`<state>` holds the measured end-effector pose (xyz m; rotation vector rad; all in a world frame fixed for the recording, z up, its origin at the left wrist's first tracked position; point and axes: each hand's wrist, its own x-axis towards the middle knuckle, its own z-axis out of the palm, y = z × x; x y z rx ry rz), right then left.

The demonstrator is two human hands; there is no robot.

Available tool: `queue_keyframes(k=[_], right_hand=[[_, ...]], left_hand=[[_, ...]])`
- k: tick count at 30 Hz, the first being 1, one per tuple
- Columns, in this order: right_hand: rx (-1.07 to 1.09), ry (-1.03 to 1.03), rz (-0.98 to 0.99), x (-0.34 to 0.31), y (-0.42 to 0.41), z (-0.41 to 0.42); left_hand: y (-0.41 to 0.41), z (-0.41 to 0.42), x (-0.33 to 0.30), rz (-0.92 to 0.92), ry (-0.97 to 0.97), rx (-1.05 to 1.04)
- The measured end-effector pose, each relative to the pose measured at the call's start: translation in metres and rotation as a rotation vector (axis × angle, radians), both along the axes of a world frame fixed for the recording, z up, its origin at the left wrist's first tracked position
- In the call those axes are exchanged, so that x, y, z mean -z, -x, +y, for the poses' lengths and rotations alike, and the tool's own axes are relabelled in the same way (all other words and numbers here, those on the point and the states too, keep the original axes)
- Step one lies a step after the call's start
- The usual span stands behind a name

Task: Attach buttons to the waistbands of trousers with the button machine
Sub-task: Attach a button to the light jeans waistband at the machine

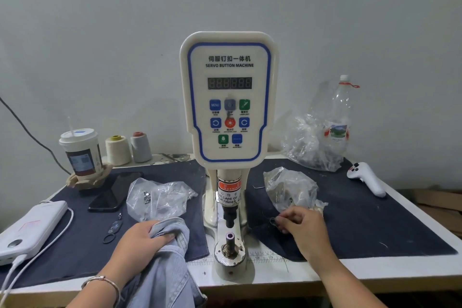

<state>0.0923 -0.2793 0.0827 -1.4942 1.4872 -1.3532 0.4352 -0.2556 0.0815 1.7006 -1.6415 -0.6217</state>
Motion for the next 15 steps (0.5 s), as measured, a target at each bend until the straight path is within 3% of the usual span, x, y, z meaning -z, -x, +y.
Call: queue_keyframes(k=[6, 15], right_hand=[[0.014, -0.012, -0.019, -0.006, -0.003, 0.002], [-0.106, -0.027, -0.28, -0.024, -0.035, 0.031]], left_hand=[[0.0, 0.002, -0.002, 0.022, -0.014, 0.012], [-0.002, 0.001, -0.002, 0.049, -0.037, -0.01]])
